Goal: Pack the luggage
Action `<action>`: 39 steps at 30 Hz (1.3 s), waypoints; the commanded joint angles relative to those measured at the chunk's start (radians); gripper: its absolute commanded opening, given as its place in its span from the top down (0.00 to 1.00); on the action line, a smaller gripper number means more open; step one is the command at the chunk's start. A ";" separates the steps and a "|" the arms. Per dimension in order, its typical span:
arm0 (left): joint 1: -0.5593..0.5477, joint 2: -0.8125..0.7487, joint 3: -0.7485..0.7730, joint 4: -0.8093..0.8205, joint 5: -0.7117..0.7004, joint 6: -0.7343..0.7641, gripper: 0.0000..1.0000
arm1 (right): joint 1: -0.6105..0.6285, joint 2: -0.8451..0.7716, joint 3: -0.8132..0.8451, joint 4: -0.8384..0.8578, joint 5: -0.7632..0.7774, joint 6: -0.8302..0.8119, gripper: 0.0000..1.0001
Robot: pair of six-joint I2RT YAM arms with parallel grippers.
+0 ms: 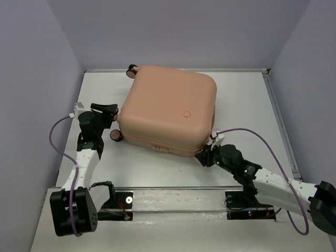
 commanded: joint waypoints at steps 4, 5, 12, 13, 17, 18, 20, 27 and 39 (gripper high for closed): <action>-0.030 -0.031 -0.039 0.042 0.117 0.210 0.94 | 0.033 -0.030 0.048 0.218 0.097 -0.038 0.62; -0.030 -0.031 -0.039 0.042 0.117 0.211 0.94 | 0.042 -0.033 0.051 0.214 0.100 -0.039 0.62; -0.031 -0.039 -0.045 0.034 0.107 0.216 0.94 | 0.061 -0.058 0.086 0.178 0.125 -0.058 0.63; -0.031 -0.037 -0.045 0.034 0.107 0.216 0.94 | 0.061 -0.061 0.088 0.183 0.127 -0.056 0.63; -0.030 -0.037 -0.053 0.037 0.107 0.219 0.94 | 0.080 -0.061 0.094 0.195 0.148 -0.058 0.65; -0.030 -0.037 -0.054 0.039 0.109 0.219 0.94 | 0.081 -0.059 0.095 0.198 0.156 -0.058 0.66; -0.031 -0.037 -0.057 0.040 0.109 0.219 0.94 | 0.091 -0.053 0.095 0.214 0.171 -0.056 0.67; -0.031 -0.040 -0.077 0.051 0.110 0.222 0.94 | 0.172 -0.027 0.069 0.312 0.287 -0.024 0.93; -0.336 -0.169 -0.207 0.065 -0.017 0.167 0.94 | 0.548 0.660 0.825 -0.139 0.498 -0.015 0.93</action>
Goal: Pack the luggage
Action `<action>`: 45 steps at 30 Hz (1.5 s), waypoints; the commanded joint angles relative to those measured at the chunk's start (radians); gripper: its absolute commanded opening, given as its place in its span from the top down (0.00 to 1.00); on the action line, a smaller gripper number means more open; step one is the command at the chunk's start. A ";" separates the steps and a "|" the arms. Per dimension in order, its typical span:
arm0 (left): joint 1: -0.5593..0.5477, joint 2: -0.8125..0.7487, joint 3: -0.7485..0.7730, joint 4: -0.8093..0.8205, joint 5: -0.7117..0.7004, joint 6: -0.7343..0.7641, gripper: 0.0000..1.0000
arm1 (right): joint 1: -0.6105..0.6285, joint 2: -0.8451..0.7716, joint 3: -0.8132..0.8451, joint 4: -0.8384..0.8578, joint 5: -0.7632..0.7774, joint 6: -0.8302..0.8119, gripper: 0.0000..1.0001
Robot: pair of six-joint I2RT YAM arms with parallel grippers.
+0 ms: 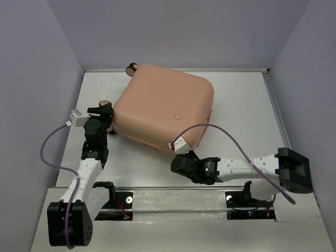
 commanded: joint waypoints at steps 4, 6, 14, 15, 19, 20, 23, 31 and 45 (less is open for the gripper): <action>-0.243 -0.158 -0.152 -0.129 0.283 0.156 0.94 | 0.041 0.153 0.348 0.348 -0.149 -0.019 0.93; -0.245 -0.201 -0.179 -0.146 0.272 0.167 0.94 | 0.002 0.099 0.288 0.374 -0.208 -0.013 0.93; -0.294 -0.202 -0.225 -0.077 0.315 0.152 0.94 | -0.162 -0.199 0.107 0.428 -0.364 -0.016 0.93; -0.317 -0.207 -0.213 -0.065 0.312 0.153 0.94 | -0.162 -0.246 0.081 0.422 -0.383 -0.015 0.93; -0.467 -0.189 -0.178 -0.048 0.236 0.155 0.94 | -0.162 -0.277 0.039 0.357 -0.459 0.034 0.93; -0.516 -0.175 -0.172 -0.040 0.222 0.150 0.94 | -0.162 -0.274 0.030 0.356 -0.470 0.048 0.93; -0.570 -0.091 -0.167 0.041 0.209 0.118 0.94 | -0.111 -0.250 0.004 0.359 -0.456 0.085 0.93; -0.653 -0.021 -0.149 0.086 0.180 0.112 0.94 | -0.068 -0.279 -0.047 0.232 -0.204 0.221 0.60; -0.754 -0.012 -0.149 0.098 0.136 0.083 0.94 | -0.068 -0.032 0.045 0.167 0.083 0.280 0.50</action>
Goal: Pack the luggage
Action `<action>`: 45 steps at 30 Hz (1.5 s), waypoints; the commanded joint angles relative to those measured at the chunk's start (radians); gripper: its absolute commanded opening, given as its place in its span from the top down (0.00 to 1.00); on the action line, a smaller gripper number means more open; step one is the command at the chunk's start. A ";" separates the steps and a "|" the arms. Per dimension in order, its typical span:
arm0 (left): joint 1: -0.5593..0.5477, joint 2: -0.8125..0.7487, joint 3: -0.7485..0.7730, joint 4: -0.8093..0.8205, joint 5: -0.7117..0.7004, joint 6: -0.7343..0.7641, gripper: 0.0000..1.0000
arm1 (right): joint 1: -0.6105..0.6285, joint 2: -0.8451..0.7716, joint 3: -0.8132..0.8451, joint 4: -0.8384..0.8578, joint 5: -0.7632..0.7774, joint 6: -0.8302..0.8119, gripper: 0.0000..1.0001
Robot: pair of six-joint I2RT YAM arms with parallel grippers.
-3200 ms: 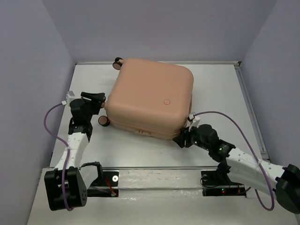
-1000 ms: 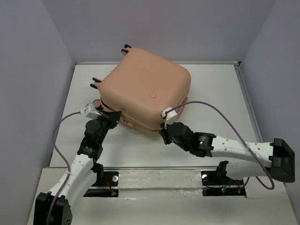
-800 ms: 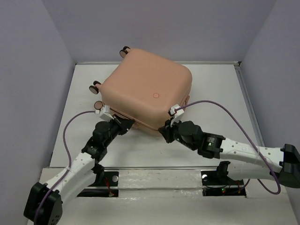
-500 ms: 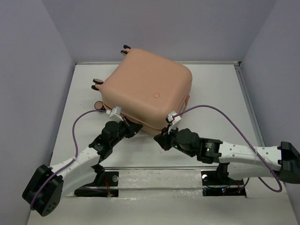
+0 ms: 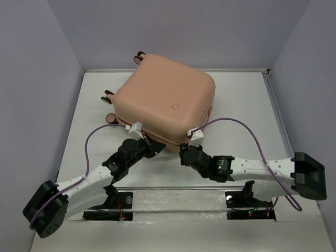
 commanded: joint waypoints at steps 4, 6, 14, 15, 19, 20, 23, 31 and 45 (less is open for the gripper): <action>-0.022 0.000 0.045 0.070 -0.034 0.002 0.94 | 0.003 0.148 0.123 0.003 0.208 0.030 0.50; -0.022 0.004 0.047 0.072 -0.034 0.008 0.94 | 0.003 0.179 0.160 0.003 0.229 0.023 0.49; -0.022 -0.009 0.041 0.043 -0.034 0.025 0.94 | 0.003 0.330 0.301 -0.162 0.387 0.096 0.63; -0.022 -0.025 0.039 0.035 -0.034 0.022 0.94 | 0.003 0.346 0.315 -0.204 0.407 0.142 0.69; -0.022 -0.066 0.021 0.009 -0.079 0.014 0.94 | 0.003 0.328 0.330 -0.301 0.473 0.182 0.93; -0.022 -0.078 0.024 -0.015 -0.085 0.016 0.94 | 0.003 0.316 0.323 -0.302 0.472 0.187 0.93; -0.022 -0.097 0.037 -0.048 -0.102 0.027 0.94 | 0.003 0.236 0.266 -0.304 0.437 0.190 0.93; 0.010 -0.117 0.329 -0.354 -0.231 0.177 0.71 | 0.003 -0.034 0.074 -0.082 0.069 0.017 0.93; 0.889 0.027 0.608 -0.594 0.381 0.272 0.02 | 0.003 -0.155 -0.016 -0.063 -0.033 -0.045 0.88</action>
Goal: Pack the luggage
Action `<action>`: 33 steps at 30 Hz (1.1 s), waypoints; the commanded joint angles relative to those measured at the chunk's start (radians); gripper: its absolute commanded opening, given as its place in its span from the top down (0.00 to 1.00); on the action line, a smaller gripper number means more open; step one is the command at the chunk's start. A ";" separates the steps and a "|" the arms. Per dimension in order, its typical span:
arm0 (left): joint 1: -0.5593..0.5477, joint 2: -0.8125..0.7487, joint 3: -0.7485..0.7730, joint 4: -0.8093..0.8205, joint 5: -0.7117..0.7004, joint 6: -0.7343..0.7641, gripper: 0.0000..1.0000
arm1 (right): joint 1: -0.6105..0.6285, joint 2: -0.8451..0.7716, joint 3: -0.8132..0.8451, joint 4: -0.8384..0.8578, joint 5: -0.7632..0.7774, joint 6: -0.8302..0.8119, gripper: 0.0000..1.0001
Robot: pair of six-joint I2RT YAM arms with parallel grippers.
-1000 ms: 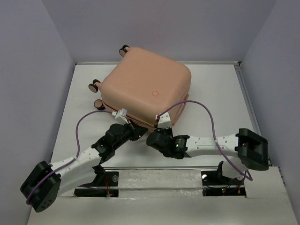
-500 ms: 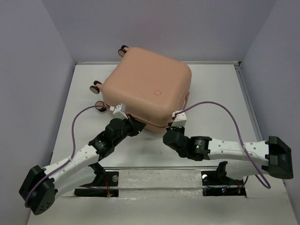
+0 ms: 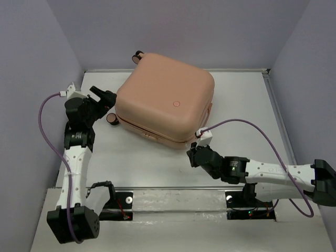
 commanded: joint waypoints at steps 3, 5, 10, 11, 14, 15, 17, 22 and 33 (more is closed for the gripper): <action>0.143 0.091 -0.046 -0.010 0.257 -0.033 0.01 | -0.001 0.039 0.015 0.052 -0.024 -0.049 0.60; 0.154 0.116 -0.046 0.004 0.250 -0.050 0.01 | -0.001 0.055 0.023 0.051 -0.027 -0.056 0.50; 0.158 0.203 -0.011 0.106 0.213 -0.124 0.01 | -0.001 0.051 0.011 0.061 -0.034 -0.048 0.42; 0.158 0.221 -0.004 0.119 0.207 -0.135 0.01 | -0.001 0.049 0.009 0.061 -0.031 -0.045 0.40; 0.158 0.304 0.017 0.174 0.207 -0.181 0.01 | -0.001 0.052 0.009 0.061 -0.017 -0.039 0.35; 0.158 0.344 0.019 0.195 0.208 -0.195 0.01 | -0.010 0.054 0.012 0.060 -0.011 -0.040 0.32; 0.158 0.387 0.041 0.240 0.210 -0.211 0.01 | -0.021 0.075 0.038 0.054 0.003 -0.051 0.32; 0.158 0.507 0.101 0.281 0.234 -0.242 0.02 | -0.058 0.158 0.106 -0.003 0.061 -0.043 0.32; 0.158 0.597 0.131 0.372 0.261 -0.288 0.17 | -0.135 0.384 0.256 -0.038 0.190 -0.128 0.38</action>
